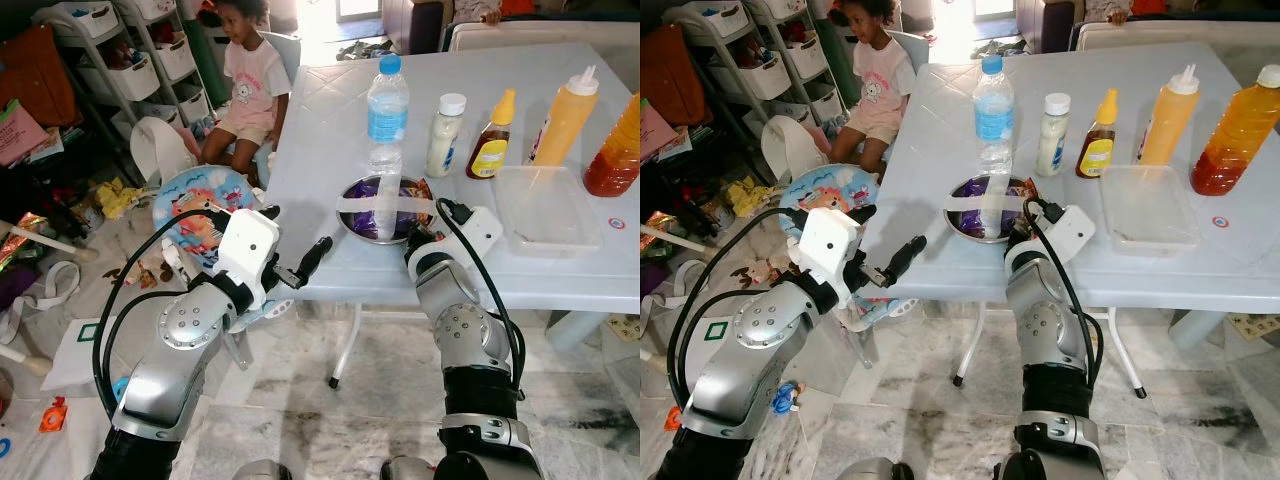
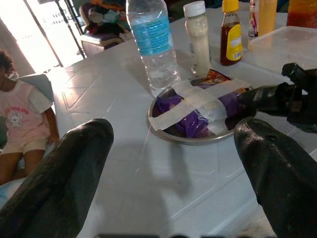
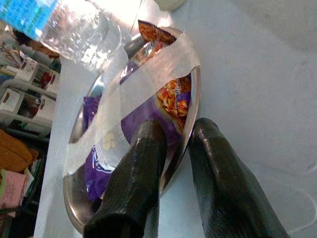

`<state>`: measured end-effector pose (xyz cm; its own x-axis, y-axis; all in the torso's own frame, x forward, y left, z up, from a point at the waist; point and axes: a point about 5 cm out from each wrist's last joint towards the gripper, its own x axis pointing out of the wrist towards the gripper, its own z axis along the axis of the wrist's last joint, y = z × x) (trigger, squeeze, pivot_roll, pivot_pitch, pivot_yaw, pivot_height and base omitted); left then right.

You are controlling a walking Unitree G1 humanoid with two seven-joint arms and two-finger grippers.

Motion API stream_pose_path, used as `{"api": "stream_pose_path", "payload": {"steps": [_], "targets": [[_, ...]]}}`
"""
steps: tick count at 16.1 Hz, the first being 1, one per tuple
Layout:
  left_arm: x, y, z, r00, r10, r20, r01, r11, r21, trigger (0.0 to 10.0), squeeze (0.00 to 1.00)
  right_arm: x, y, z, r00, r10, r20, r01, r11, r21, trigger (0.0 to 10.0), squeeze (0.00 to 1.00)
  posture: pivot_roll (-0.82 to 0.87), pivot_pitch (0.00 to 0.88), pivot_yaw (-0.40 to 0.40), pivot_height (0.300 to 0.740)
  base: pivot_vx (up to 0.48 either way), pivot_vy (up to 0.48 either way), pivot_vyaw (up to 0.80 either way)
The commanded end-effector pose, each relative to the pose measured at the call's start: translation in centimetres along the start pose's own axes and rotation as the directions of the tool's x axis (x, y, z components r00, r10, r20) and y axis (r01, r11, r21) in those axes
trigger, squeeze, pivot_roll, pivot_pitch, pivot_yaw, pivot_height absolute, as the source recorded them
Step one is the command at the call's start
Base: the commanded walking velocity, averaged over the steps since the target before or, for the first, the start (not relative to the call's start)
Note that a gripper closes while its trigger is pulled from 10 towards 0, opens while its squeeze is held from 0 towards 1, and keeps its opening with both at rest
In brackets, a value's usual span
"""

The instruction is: Restocking fridge

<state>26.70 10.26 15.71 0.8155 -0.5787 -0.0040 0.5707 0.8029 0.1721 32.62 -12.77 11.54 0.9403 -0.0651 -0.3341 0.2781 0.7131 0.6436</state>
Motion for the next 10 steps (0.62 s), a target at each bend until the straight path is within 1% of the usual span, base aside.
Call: {"api": "stream_pose_path", "payload": {"steps": [1, 3, 4, 6, 8, 9, 10], "targets": [[-0.01, 0.16, 0.43, 1.0, 0.0, 0.013, -0.001, 0.999, 0.032, 10.0, 0.0, -0.35, 2.05, -2.82, 0.993, 0.076, -0.093, -0.065, 0.992, 0.111, 10.0, 0.0, -0.02, 0.009, 0.113, 0.74, 0.0, 0.0, 0.0], [-0.05, 0.11, 0.38, 1.0, -0.003, 0.012, 0.003, 0.999, 0.038, 10.0, 0.0, 0.06, 2.03, -2.71, 0.99, 0.097, -0.099, -0.086, 0.989, 0.118, 10.0, 0.0, -0.02, 0.007, 0.111, 0.74, 0.0, 0.0, 0.0], [-0.05, 0.09, 0.39, 1.0, -0.005, 0.012, 0.005, 0.999, 0.045, 10.0, 0.0, 0.29, 2.02, -2.64, 0.988, 0.112, -0.109, -0.097, 0.986, 0.134, 10.0, 1.0, -0.02, 0.006, 0.109, 0.74, 0.0, 0.0, 0.0], [-0.05, 0.03, 0.41, 1.0, -0.007, 0.013, 0.006, 0.999, 0.047, 10.0, 0.0, 0.48, 2.1, -2.54, 0.986, 0.122, -0.113, -0.106, 0.984, 0.142, 10.0, 1.0, -0.02, 0.006, 0.108, 0.74, 0.0, 0.0, 0.0], [-0.05, -0.12, 0.44, 1.0, -0.013, 0.015, 0.013, 0.999, 0.052, 10.0, 0.0, 0.59, 2.39, -2.47, 0.982, 0.151, -0.117, -0.13, 0.977, 0.17, 10.0, 1.0, -0.02, 0.006, 0.108, 0.74, 0.0, 0.0, 0.0], [-0.04, -0.18, 0.44, 1.0, -0.016, 0.015, 0.015, 0.998, 0.054, 10.0, 0.0, 0.56, 2.4, -2.58, 0.979, 0.159, -0.125, -0.134, 0.973, 0.188, 10.0, 0.91, -0.02, 0.006, 0.107, 0.74, 0.0, 0.0, 0.0], [-0.02, -0.23, 0.45, 1.0, -0.019, 0.016, 0.019, 0.998, 0.056, 10.0, 0.0, 0.48, 2.19, -2.78, 0.979, 0.152, -0.138, -0.122, 0.971, 0.205, 10.0, 0.52, -0.02, 0.007, 0.108, 0.74, 0.0, 0.0, 0.0]]}}
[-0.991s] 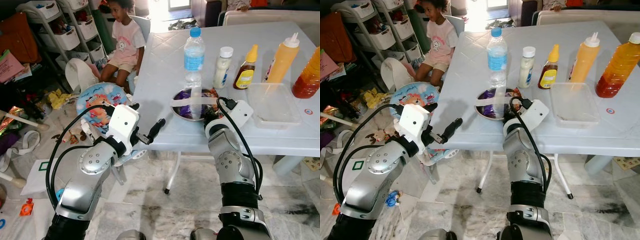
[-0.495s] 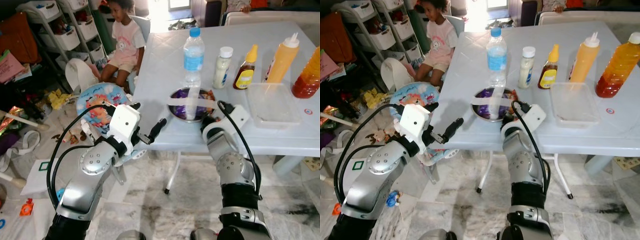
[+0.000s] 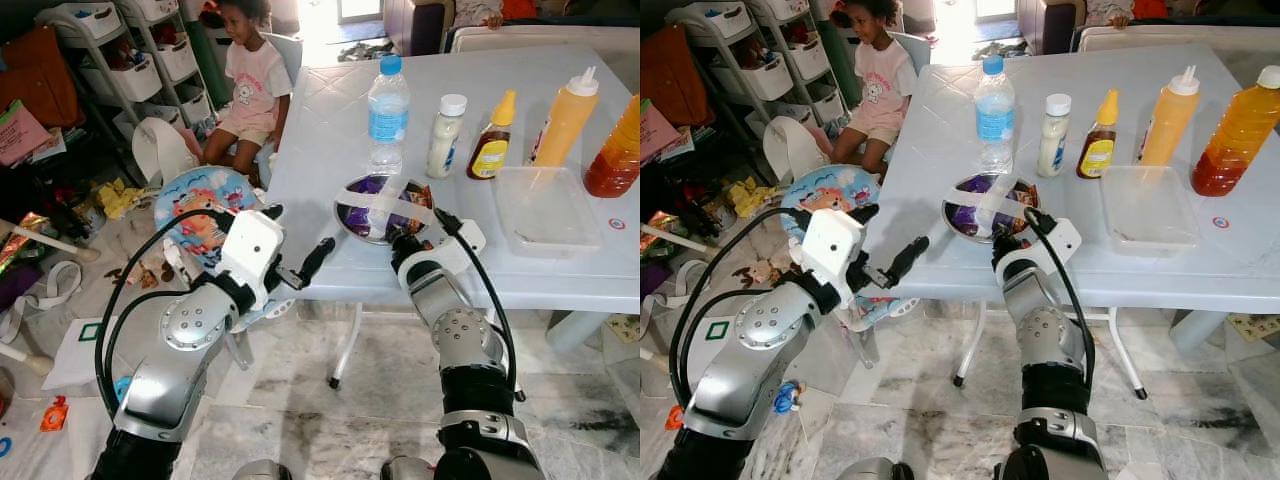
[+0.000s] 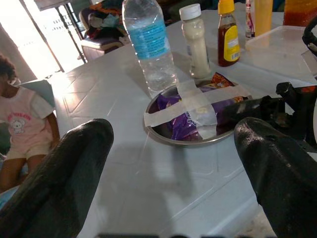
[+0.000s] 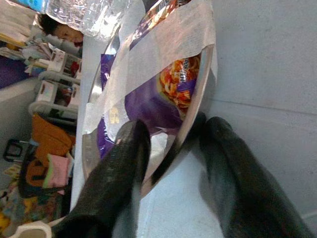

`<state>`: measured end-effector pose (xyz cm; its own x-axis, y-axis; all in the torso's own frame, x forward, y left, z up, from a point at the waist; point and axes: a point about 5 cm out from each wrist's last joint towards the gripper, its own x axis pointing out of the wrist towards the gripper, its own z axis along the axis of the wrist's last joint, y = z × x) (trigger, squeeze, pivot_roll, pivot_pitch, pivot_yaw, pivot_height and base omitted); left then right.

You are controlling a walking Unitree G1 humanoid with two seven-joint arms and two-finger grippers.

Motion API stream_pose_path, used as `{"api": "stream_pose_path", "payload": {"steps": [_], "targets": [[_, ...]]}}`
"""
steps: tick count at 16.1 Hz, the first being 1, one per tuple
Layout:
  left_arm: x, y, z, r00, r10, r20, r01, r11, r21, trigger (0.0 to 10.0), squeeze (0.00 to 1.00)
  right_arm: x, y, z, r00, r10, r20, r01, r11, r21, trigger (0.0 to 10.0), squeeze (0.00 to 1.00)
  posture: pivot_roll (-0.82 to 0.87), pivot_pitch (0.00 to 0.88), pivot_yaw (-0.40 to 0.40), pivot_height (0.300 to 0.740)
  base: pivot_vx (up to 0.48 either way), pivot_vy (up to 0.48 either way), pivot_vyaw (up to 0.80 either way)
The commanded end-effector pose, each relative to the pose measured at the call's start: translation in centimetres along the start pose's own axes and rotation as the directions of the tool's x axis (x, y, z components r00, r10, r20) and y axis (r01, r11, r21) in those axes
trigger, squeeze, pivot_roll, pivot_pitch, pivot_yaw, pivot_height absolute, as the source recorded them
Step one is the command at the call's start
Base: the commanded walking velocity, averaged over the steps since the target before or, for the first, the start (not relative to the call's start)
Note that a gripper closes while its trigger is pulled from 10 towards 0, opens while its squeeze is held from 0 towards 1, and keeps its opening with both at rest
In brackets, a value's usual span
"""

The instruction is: Restocking fridge

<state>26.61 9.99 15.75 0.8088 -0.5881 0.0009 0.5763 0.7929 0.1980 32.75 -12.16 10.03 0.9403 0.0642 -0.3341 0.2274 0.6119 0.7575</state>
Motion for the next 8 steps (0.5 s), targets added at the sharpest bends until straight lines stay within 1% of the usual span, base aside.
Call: {"api": "stream_pose_path", "payload": {"steps": [1, 2, 3, 6, 8], "targets": [[-0.1, 0.0, 0.4, 1.0, -0.01, 0.009, 0.01, 1.0, 0.03, 10.0, 0.0, 0.2, 2.3, -1.8, 0.997, 0.048, -0.061, -0.044, 0.997, 0.069, 10.0, 0.0, -0.02, 0.007, 0.108, 0.74, 0.0, 0.0, 0.0], [-0.1, 0.0, 0.3, 1.0, -0.012, 0.009, 0.012, 0.999, 0.03, 10.0, 0.0, 0.2, 2.0, -2.0, 0.996, 0.039, -0.079, -0.032, 0.996, 0.084, 6.9, 0.0, -0.02, 0.006, 0.108, 0.74, 0.0, 0.0, 0.0], [-0.1, 0.0, 0.4, 1.0, -0.014, 0.01, 0.014, 0.999, 0.031, 10.0, 0.0, 0.1, 1.6, -2.1, 0.995, 0.03, -0.091, -0.022, 0.995, 0.096, 0.0, 0.0, -0.02, 0.006, 0.107, 0.74, 0.0, 0.0, 0.0], [0.0, -0.1, 0.3, 1.0, -0.017, 0.011, 0.017, 0.999, 0.032, 10.0, 0.0, -0.1, 1.3, -2.2, 0.992, 0.036, -0.123, -0.022, 0.993, 0.112, 0.0, 0.0, -0.02, 0.005, 0.106, 0.74, 0.0, 0.0, 0.0], [0.0, -0.1, 0.4, 1.0, -0.018, 0.012, 0.018, 0.999, 0.034, 10.0, 0.0, -0.2, 0.8, -1.6, 0.992, 0.032, -0.121, -0.013, 0.989, 0.15, 0.0, 0.0, -0.02, 0.004, 0.105, 0.74, 0.0, 0.0, 0.0]]}}
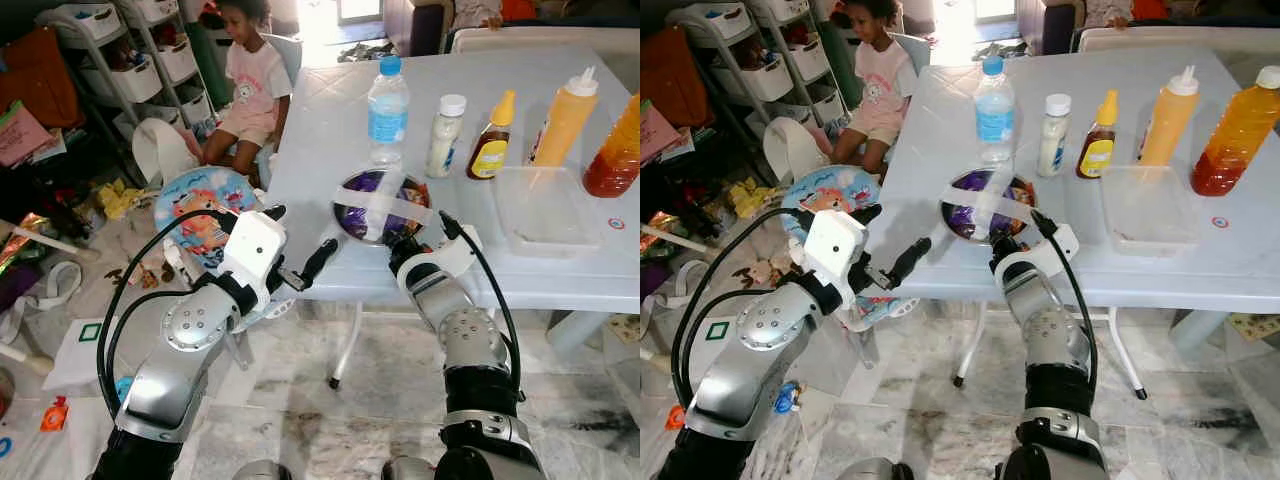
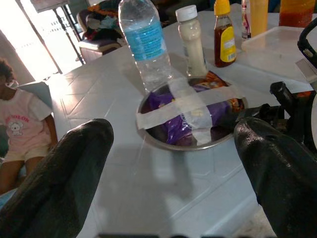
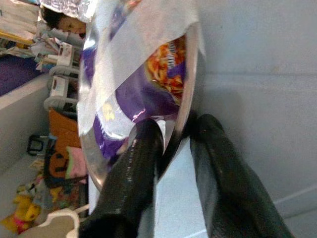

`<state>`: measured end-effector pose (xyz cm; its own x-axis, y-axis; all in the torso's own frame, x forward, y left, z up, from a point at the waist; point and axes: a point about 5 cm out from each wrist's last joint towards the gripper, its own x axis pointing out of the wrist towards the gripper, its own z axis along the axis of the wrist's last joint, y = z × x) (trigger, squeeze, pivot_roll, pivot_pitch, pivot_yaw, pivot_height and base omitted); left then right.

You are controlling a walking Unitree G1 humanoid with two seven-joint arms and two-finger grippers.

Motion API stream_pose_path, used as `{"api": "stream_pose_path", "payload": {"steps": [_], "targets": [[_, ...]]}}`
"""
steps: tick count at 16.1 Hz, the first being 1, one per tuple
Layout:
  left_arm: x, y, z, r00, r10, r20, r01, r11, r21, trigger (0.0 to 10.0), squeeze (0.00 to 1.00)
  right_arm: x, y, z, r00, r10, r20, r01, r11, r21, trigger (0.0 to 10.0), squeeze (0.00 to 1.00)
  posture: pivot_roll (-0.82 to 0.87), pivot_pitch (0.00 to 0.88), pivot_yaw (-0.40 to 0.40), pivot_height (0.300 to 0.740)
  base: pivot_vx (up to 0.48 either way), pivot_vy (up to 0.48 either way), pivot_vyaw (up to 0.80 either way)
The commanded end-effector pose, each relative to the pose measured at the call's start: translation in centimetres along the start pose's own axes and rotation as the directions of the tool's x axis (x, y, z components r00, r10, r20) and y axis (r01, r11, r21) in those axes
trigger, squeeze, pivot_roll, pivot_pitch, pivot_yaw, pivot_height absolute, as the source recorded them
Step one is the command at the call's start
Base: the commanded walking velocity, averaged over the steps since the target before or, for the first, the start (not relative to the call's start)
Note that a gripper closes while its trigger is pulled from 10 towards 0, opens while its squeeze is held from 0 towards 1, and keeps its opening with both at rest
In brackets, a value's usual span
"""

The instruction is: Restocking fridge

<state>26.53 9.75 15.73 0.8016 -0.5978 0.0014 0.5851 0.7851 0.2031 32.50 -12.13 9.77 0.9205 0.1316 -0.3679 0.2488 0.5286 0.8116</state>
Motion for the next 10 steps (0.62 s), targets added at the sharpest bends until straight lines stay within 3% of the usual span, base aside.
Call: {"api": "stream_pose_path", "payload": {"steps": [1, 6, 10], "targets": [[-0.1, 0.1, 0.4, 1.0, -0.007, 0.01, 0.007, 1.0, 0.029, 10.0, 0.0, 0.0, 0.8, -1.4, 0.999, 0.018, -0.049, -0.015, 0.998, 0.056, 0.0, 0.0, -0.02, 0.004, 0.105, 0.74, 0.0, 0.0, 0.0], [0.0, 0.1, 0.5, 1.0, -0.009, 0.017, 0.008, 0.999, 0.034, 10.0, 0.0, -1.0, 0.4, -0.9, 0.997, 0.041, -0.065, -0.038, 0.998, 0.047, 0.0, 0.0, -0.02, 0.0, 0.101, 0.74, 0.0, 0.0, 0.0], [0.1, 0.1, 0.6, 1.0, -0.004, 0.023, 0.003, 0.999, 0.036, 10.0, 0.0, -2.2, -1.4, 1.2, 0.999, -0.034, 0.023, 0.035, 0.999, -0.013, 0.0, 0.0, -0.03, 0.0, 0.107, 0.74, 0.0, 0.0, 0.0]]}}
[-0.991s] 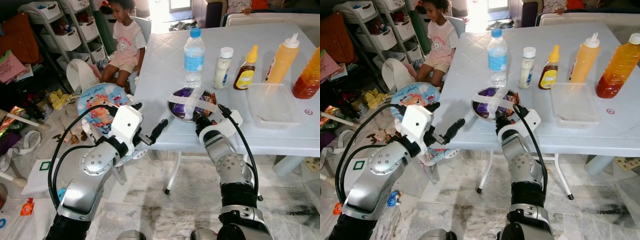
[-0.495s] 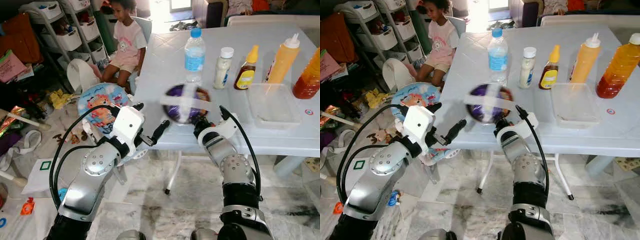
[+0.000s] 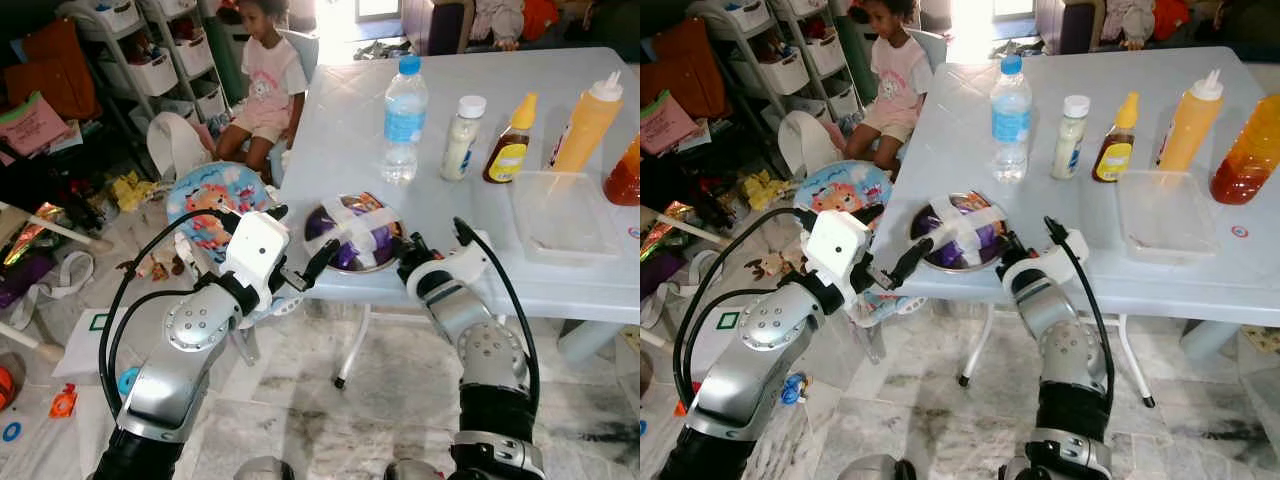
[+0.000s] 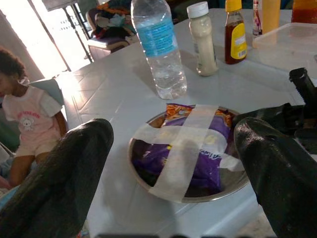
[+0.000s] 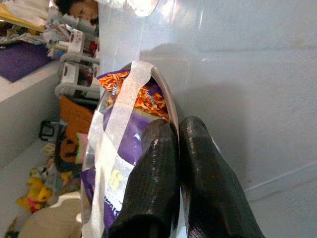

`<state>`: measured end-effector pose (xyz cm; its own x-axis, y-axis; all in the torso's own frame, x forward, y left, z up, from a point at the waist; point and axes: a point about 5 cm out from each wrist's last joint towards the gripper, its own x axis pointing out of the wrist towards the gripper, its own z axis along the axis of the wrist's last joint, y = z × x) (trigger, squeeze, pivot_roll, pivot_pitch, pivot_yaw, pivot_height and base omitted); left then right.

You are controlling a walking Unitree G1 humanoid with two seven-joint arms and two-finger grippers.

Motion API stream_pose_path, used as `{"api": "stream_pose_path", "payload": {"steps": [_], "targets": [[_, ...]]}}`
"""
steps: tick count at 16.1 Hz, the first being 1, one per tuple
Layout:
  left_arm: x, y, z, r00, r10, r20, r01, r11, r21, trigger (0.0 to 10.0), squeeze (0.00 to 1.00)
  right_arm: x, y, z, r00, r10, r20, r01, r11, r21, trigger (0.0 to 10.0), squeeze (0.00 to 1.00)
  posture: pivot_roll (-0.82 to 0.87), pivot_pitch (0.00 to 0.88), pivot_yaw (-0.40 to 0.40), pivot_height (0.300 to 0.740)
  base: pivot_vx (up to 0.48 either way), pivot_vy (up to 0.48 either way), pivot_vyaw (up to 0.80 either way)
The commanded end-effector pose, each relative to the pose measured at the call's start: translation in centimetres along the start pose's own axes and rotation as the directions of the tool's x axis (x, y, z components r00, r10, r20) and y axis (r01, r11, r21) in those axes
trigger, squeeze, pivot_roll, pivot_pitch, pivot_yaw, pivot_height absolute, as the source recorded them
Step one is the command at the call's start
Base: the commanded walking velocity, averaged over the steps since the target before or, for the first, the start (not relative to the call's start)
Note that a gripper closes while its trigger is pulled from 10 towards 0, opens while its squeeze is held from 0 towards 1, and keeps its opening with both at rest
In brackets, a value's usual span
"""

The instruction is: Restocking fridge

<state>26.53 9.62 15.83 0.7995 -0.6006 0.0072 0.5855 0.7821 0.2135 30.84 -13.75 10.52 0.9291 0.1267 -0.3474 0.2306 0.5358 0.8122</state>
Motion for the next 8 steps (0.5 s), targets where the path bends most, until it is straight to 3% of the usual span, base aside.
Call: {"api": "stream_pose_path", "payload": {"steps": [1, 5, 7, 8], "targets": [[0.0, 0.2, 0.4, 1.0, -0.001, 0.017, 0.001, 1.0, 0.026, 10.0, 0.0, -0.3, -0.9, 0.4, 0.997, -0.068, 0.03, 0.068, 0.998, -0.003, 0.0, 0.0, -0.03, 0.0, 0.107, 0.74, 0.0, 0.0, 0.0], [0.1, 0.2, 0.5, 1.0, -0.004, 0.019, 0.003, 1.0, 0.027, 10.0, 0.0, -0.9, -2.1, 2.7, 0.971, -0.186, 0.15, 0.191, 0.981, -0.019, 0.0, 0.0, -0.03, 0.0, 0.114, 0.74, 0.0, 0.0, 0.0], [0.1, 0.2, 0.4, 1.0, -0.001, 0.016, 0.001, 1.0, 0.028, 10.0, 0.0, -1.2, -1.7, 3.2, 0.969, -0.177, 0.172, 0.197, 0.975, -0.108, 4.7, 0.0, -0.03, 0.0, 0.115, 0.74, 0.0, 0.0, 0.0], [0.1, 0.1, 0.3, 1.0, -0.003, 0.014, 0.002, 1.0, 0.027, 10.0, 0.0, -1.4, -1.7, 3.2, 0.966, -0.174, 0.191, 0.21, 0.96, -0.187, 10.0, 0.81, -0.03, 0.0, 0.115, 0.74, 0.0, 0.0, 0.0]]}}
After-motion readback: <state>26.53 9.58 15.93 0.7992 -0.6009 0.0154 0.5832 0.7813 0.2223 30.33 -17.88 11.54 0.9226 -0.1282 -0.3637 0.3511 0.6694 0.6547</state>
